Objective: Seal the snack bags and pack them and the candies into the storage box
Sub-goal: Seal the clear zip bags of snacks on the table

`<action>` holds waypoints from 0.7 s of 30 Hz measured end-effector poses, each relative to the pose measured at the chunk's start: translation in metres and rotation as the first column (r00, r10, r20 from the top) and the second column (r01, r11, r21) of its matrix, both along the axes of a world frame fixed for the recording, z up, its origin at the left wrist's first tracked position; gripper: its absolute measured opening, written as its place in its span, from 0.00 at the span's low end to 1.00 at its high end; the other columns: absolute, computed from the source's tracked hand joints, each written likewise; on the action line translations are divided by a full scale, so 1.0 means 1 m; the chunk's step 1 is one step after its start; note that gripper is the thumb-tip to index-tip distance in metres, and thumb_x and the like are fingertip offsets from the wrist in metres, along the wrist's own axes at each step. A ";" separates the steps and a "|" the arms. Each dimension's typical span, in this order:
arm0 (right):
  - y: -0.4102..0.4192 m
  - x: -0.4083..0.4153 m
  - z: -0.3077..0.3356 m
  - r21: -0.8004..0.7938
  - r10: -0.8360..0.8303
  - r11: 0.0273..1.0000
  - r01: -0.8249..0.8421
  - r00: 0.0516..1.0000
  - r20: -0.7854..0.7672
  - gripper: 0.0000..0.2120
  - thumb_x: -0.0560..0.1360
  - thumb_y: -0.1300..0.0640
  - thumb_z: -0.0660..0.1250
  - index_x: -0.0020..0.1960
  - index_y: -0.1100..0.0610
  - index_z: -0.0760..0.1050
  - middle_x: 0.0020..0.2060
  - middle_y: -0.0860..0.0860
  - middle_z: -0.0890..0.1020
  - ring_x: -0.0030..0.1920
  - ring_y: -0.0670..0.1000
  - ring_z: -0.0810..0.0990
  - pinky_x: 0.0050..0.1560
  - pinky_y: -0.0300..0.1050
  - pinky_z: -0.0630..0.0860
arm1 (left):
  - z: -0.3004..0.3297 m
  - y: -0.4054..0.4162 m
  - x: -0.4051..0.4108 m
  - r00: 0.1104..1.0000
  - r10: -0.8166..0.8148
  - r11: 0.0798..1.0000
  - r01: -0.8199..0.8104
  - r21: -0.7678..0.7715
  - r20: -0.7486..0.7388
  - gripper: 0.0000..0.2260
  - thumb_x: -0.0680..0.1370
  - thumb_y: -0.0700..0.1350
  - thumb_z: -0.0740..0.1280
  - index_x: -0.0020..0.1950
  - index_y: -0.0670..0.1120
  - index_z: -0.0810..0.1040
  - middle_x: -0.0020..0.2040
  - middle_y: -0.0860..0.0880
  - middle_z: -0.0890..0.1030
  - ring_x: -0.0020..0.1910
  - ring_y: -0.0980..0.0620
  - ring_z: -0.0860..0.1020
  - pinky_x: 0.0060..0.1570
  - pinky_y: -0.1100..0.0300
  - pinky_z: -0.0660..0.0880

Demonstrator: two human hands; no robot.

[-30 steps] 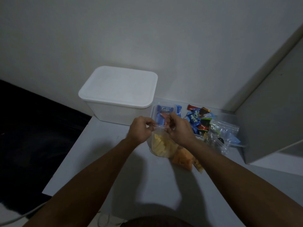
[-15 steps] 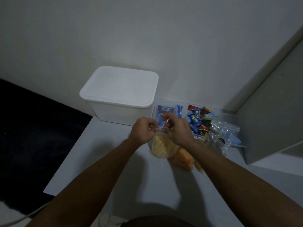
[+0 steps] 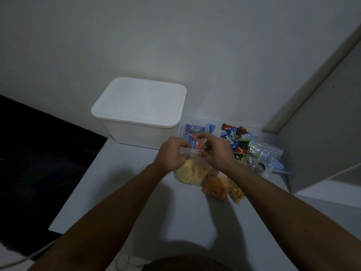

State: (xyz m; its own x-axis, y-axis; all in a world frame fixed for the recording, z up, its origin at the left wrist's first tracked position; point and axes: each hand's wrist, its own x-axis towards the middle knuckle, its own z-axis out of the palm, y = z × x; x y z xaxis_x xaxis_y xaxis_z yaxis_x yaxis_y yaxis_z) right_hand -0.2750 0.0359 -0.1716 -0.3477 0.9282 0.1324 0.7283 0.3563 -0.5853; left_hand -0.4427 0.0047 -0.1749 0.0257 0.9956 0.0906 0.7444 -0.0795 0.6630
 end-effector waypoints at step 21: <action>0.001 0.000 -0.006 -0.017 0.027 1.000 -0.027 1.000 0.013 0.23 0.71 0.64 0.73 0.64 0.55 0.73 0.42 0.52 0.84 0.40 0.48 0.81 0.49 0.43 0.80 | 0.002 0.003 0.002 0.969 -0.010 0.993 0.038 0.110 -0.247 0.05 0.69 0.41 0.74 0.44 0.46 0.86 0.38 0.47 0.83 0.38 0.52 0.74 0.38 0.62 0.65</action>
State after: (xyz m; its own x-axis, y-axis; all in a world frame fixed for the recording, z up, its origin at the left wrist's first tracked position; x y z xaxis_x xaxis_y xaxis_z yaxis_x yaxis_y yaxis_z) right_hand -0.2750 0.0372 -0.1772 -0.3743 0.9205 0.1124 0.7265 0.3664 -0.5814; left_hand -0.4403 0.0079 -0.1732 0.0850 0.9780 0.1904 0.8802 -0.1633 0.4457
